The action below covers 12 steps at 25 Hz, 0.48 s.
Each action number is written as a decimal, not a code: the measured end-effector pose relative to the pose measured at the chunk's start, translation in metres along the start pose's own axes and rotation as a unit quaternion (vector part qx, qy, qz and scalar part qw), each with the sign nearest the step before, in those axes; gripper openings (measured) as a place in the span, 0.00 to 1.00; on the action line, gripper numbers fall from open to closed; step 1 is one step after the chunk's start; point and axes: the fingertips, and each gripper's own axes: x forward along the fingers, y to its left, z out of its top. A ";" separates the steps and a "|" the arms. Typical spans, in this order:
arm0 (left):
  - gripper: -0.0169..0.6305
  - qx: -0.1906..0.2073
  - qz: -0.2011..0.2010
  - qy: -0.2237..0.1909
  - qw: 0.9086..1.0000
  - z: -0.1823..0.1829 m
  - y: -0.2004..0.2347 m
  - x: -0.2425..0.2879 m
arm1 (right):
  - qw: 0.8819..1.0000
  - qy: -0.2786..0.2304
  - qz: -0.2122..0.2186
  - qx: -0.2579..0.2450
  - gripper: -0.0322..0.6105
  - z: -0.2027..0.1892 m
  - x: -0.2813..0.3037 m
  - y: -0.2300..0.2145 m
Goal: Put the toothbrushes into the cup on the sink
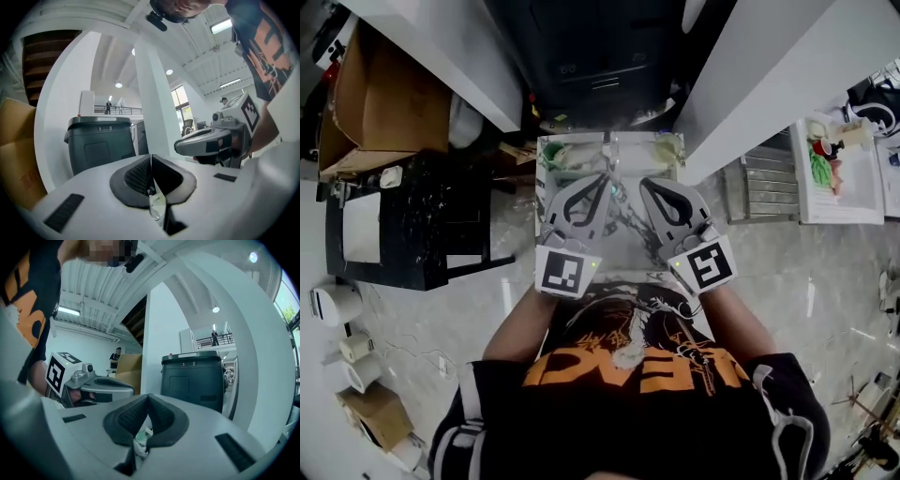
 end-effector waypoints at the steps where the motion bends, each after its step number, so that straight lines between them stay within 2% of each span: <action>1: 0.07 -0.001 -0.004 -0.001 1.000 0.006 -0.004 -0.002 | 1.000 -0.005 0.001 0.003 0.07 0.004 -0.004 0.001; 3: 0.06 -0.019 -0.003 -0.011 1.000 0.018 -0.011 -0.004 | 1.000 -0.013 -0.002 0.010 0.07 0.014 -0.012 0.000; 7: 0.06 -0.084 0.013 -0.023 0.996 0.034 -0.015 -0.008 | 0.999 -0.028 -0.008 0.014 0.07 0.030 -0.027 -0.004; 12: 0.06 -0.077 0.012 -0.039 0.996 0.053 -0.026 -0.007 | 0.999 -0.041 -0.008 0.008 0.07 0.044 -0.037 -0.003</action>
